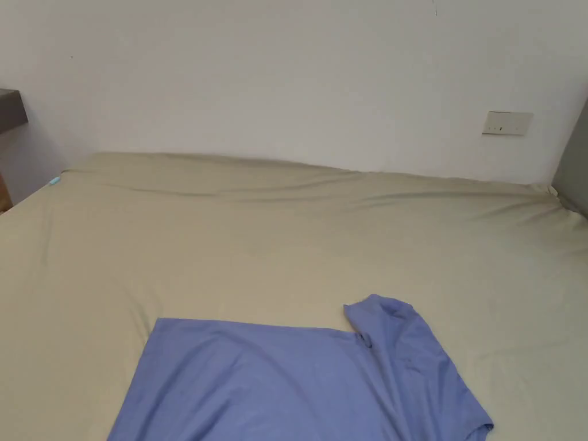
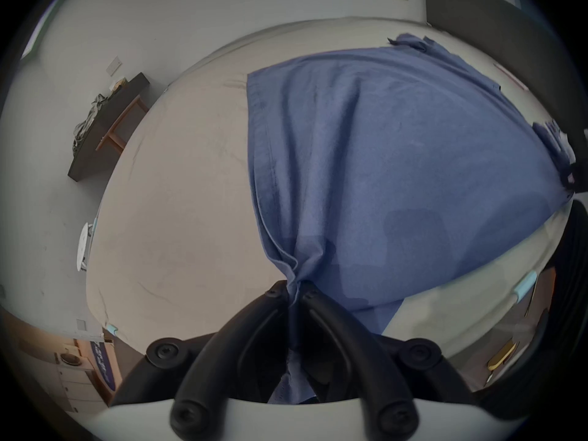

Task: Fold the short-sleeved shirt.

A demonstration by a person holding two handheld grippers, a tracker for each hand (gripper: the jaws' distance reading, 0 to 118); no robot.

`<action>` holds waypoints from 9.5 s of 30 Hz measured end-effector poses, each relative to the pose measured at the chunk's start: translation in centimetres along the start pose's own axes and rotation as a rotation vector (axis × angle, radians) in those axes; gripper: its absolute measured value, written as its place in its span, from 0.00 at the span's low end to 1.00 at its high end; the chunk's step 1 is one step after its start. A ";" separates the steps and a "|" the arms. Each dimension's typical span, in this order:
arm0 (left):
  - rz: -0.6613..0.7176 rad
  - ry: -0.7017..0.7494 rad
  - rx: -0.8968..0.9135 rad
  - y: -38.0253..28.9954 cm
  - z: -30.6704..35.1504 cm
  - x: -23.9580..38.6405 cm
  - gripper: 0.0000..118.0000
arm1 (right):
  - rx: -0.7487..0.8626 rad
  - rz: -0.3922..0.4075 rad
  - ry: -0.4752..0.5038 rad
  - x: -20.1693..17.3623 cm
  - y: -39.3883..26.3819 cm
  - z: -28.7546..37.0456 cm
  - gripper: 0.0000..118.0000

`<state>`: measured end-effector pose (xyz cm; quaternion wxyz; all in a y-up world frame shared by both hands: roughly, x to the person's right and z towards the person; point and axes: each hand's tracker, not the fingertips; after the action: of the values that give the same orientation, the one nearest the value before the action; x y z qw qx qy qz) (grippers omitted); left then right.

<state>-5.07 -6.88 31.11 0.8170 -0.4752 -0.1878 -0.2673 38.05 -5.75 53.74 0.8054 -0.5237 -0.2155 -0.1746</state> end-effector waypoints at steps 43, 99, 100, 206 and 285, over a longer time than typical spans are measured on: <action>0.213 0.134 0.887 18.3 14.3 3.1 0.00 | 0.991 0.432 -0.070 -14.6 16.2 15.8 0.02; 0.214 0.041 0.452 26.1 -3.6 -7.4 0.01 | 0.083 0.250 -0.004 -1.0 37.7 -18.9 0.03; 0.213 0.045 0.450 25.9 -3.6 -7.4 0.01 | 0.099 0.278 -0.034 -1.3 37.7 -18.5 0.04; 0.180 0.058 0.358 17.5 -1.4 -5.1 0.01 | 0.455 0.260 -0.053 2.5 19.9 0.8 0.04; 0.429 -0.109 0.301 3.4 2.7 -3.8 0.65 | 0.835 0.363 -0.149 -7.6 8.9 16.3 0.01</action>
<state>-6.12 -2.18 27.92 0.9050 -0.3912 -0.1642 -0.0312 33.48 13.15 48.75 0.9474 -0.1946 -0.2295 0.1091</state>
